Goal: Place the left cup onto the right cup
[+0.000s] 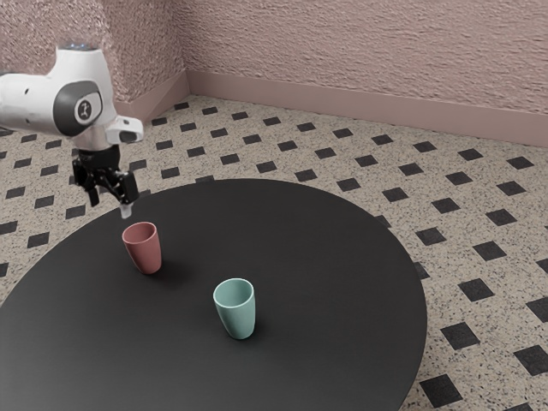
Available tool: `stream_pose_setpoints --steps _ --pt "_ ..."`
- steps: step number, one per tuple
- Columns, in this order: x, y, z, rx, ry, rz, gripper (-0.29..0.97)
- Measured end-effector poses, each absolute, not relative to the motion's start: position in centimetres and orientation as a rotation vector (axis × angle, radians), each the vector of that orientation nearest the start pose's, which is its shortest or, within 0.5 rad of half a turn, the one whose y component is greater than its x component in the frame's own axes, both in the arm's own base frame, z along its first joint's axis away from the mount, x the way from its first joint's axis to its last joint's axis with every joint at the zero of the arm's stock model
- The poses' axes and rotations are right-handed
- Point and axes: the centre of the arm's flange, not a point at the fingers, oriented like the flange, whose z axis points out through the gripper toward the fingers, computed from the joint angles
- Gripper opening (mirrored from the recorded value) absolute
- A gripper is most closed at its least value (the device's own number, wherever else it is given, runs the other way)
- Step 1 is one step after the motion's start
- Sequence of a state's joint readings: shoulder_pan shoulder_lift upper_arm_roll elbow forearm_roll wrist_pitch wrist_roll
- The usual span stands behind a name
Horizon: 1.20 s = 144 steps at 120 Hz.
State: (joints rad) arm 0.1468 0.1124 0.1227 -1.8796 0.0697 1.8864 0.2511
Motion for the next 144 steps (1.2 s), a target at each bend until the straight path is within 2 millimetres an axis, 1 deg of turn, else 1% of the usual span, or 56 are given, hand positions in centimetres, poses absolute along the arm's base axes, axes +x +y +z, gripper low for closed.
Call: stream_pose_setpoints --steps 25,57,93,110,144 --pt "55.7 16.5 43.7 -3.086 -0.002 0.183 0.68" --pt "55.9 17.6 42.4 -3.087 -0.031 0.189 0.68" --pt "55.9 18.1 41.8 -3.086 -0.108 0.198 0.68" --pt "55.8 19.0 41.5 -3.084 -0.163 0.206 0.68" --pt "55.9 19.9 40.6 -3.075 -0.227 0.221 0.68"
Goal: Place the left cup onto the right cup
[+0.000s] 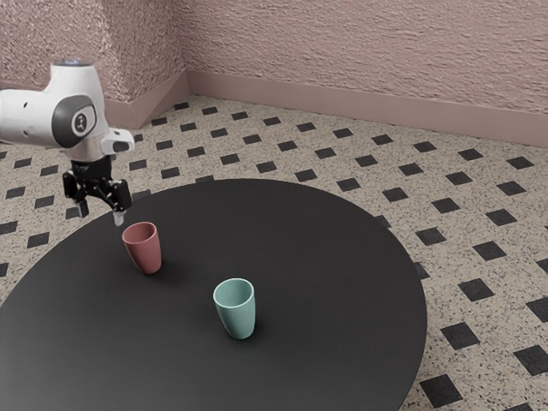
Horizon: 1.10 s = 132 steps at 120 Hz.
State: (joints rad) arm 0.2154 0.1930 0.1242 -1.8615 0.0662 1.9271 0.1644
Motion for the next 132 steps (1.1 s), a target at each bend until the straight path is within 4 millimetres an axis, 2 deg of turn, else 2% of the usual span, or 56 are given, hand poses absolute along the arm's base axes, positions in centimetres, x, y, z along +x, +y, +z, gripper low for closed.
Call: stream_pose_setpoints --steps 33,132 --pt "56.1 20.6 39.2 -3.069 -0.268 0.246 0.68" --pt "59.5 21.0 37.4 -3.052 -0.275 0.240 0.68"
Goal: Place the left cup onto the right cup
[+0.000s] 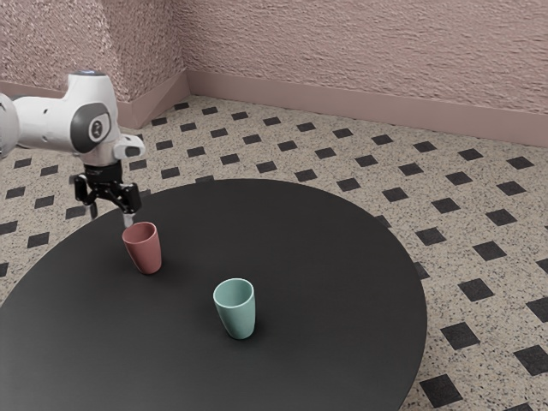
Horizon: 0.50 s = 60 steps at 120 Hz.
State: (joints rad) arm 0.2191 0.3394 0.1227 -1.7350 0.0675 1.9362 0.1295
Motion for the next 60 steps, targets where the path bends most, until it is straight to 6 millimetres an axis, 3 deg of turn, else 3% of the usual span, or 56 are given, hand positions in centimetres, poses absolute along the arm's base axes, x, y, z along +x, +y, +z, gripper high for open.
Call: stream_pose_setpoints --steps 60 --pt "60.1 21.4 35.7 -3.050 -0.284 0.270 0.68"
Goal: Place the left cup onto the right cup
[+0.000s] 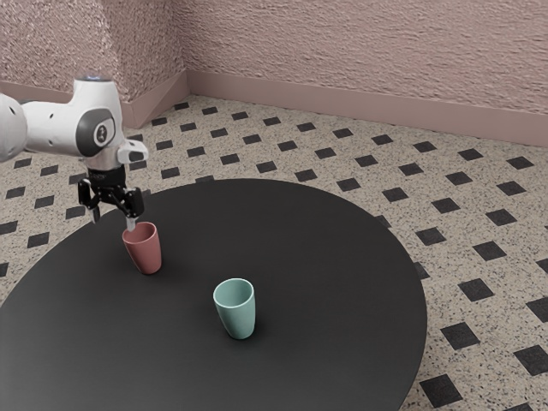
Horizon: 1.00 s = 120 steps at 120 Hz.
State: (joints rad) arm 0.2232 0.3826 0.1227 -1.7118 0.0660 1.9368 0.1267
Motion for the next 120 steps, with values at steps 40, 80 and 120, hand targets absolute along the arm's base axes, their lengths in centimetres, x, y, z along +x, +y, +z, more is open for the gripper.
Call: stream_pose_setpoints --steps 40,80,120 --pt "60.5 21.7 34.6 -3.047 -0.286 0.288 0.68" --pt "61.0 21.7 33.8 -3.045 -0.282 0.297 0.68" --pt "61.3 21.8 33.0 -3.044 -0.282 0.312 0.68"
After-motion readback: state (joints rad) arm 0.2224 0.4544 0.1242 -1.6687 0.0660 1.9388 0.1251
